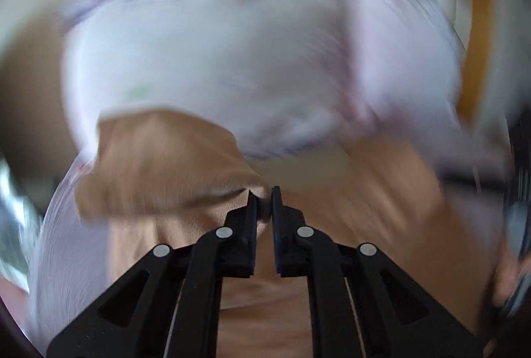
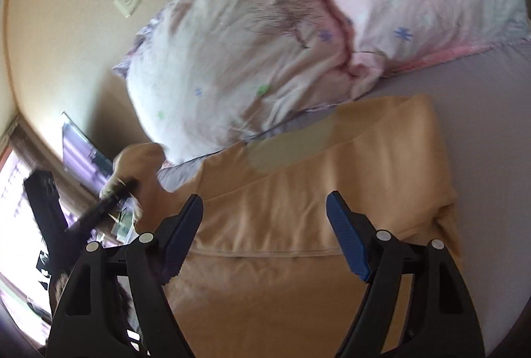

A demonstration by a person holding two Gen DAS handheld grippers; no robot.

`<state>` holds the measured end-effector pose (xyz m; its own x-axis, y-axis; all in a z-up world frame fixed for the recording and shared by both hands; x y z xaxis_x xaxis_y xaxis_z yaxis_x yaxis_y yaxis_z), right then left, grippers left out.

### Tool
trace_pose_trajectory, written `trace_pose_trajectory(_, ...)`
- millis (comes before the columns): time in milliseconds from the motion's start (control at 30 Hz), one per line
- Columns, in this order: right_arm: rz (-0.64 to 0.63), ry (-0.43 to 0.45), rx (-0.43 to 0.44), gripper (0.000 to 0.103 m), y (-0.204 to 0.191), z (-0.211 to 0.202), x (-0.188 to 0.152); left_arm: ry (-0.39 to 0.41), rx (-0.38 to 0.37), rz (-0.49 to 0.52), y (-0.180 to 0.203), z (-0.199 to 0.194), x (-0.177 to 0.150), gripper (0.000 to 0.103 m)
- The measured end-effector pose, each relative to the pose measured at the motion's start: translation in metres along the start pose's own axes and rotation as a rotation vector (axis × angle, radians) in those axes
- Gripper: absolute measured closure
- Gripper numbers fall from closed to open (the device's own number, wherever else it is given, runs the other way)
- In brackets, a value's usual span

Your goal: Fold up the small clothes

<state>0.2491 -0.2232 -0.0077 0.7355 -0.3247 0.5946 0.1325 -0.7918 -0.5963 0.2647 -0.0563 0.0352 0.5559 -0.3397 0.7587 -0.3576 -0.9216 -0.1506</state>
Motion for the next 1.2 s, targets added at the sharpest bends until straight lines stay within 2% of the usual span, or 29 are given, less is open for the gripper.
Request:
trace_pose_trajectory(67,0.059,-0.042,-0.008,0.026,0.02,0.007,-0.002,-0.055,0.03,0.304,0.075,0.026,-0.029,0.094)
trace_pose_trajectory(100,0.077,-0.066,-0.008,0.036,0.028,0.01,-0.005,-0.051,0.053,0.389,0.093,0.027,-0.041,0.092)
trace_pose_trajectory(133,0.093,-0.096,-0.007,0.041,0.035,0.014,-0.008,-0.041,0.074,0.454,0.105,0.025,-0.052,0.091)
trace_pose_trajectory(167,0.097,-0.119,-0.012,0.045,0.039,0.018,-0.01,-0.033,0.081,0.481,0.109,0.017,-0.062,0.091)
trace_pose_trajectory(200,0.094,-0.133,-0.019,0.047,0.041,0.022,-0.013,-0.032,0.078,0.47,0.107,0.01,-0.066,0.088)
trace_pose_trajectory(267,0.077,-0.161,-0.049,0.054,0.043,0.03,-0.015,-0.033,0.081,0.389,0.086,-0.008,-0.074,0.062)
trace_pose_trajectory(333,0.058,-0.189,-0.117,0.057,0.047,0.04,-0.018,-0.041,0.109,0.302,0.057,-0.025,-0.084,0.055)
trace_pose_trajectory(400,0.057,-0.191,-0.171,0.061,0.054,0.044,-0.022,-0.08,0.156,0.208,0.024,-0.034,-0.1,0.054)
trace_pose_trajectory(467,0.053,-0.149,-0.206,0.063,0.056,0.039,-0.02,-0.128,0.202,0.114,-0.009,-0.036,-0.116,0.052)
trace_pose_trajectory(533,-0.005,-0.099,-0.273,0.063,0.058,0.033,-0.014,-0.164,0.208,0.034,-0.029,-0.04,-0.134,0.051)
trace_pose_trajectory(567,-0.039,-0.112,-0.301,0.063,0.057,0.035,-0.015,-0.185,0.196,-0.019,-0.039,-0.039,-0.143,0.051)
trace_pose_trajectory(600,-0.062,-0.148,-0.314,0.068,0.058,0.041,-0.019,-0.195,0.188,-0.043,-0.042,-0.039,-0.147,0.05)
trace_pose_trajectory(633,-0.084,-0.194,-0.301,0.093,0.056,0.049,-0.026,-0.206,0.181,-0.067,-0.046,-0.037,-0.152,0.049)
trace_pose_trajectory(700,-0.154,-0.169,-0.326,0.099,0.048,0.048,-0.024,-0.212,0.169,-0.097,-0.049,-0.033,-0.157,0.048)
trace_pose_trajectory(800,-0.188,-0.024,-0.324,0.099,0.032,0.024,0.006,-0.205,0.171,-0.121,-0.055,-0.033,-0.161,0.046)
trace_pose_trajectory(833,-0.183,0.056,-0.356,0.099,0.033,0.01,0.023,-0.206,0.169,-0.13,-0.056,-0.032,-0.162,0.045)
trace_pose_trajectory(900,-0.17,0.138,-0.438,0.099,0.044,-0.003,0.042,-0.204,0.164,-0.143,-0.057,-0.036,-0.166,0.044)
trace_pose_trajectory(933,-0.16,0.119,-0.495,0.099,0.059,-0.001,0.047,-0.203,0.161,-0.147,-0.056,-0.031,-0.163,0.044)
trace_pose_trajectory(967,-0.138,0.063,-0.523,0.096,0.072,0.005,0.047,-0.202,0.156,-0.153,-0.056,-0.031,-0.163,0.044)
trace_pose_trajectory(1000,-0.088,0.017,-0.539,0.09,0.086,0.007,0.045,-0.202,0.154,-0.156,-0.057,-0.032,-0.163,0.043)
trace_pose_trajectory(1033,-0.058,0.022,-0.53,0.086,0.091,0.005,0.045,-0.202,0.154,-0.158,-0.057,-0.032,-0.163,0.042)
trace_pose_trajectory(1133,-0.036,0.129,-0.418,0.035,0.084,-0.012,0.048,-0.201,0.15,-0.17,-0.058,-0.027,-0.159,0.039)
trace_pose_trajectory(1200,-0.066,0.118,-0.345,0.035,0.071,-0.005,0.047,-0.204,0.143,-0.184,-0.06,-0.026,-0.158,0.038)
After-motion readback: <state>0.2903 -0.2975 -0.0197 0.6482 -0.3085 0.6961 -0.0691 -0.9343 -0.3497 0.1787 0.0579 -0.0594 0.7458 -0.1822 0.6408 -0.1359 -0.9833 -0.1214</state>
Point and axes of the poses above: each gripper's, at about its wrist camera, not at the fingertips, and z roughly the way its jaws point, y to its right, x to its top, the point moved 8 cm from there along z, roughly the way its jaws point, and after that the axes turned 1 degree about -y, right-handed, at the moved point
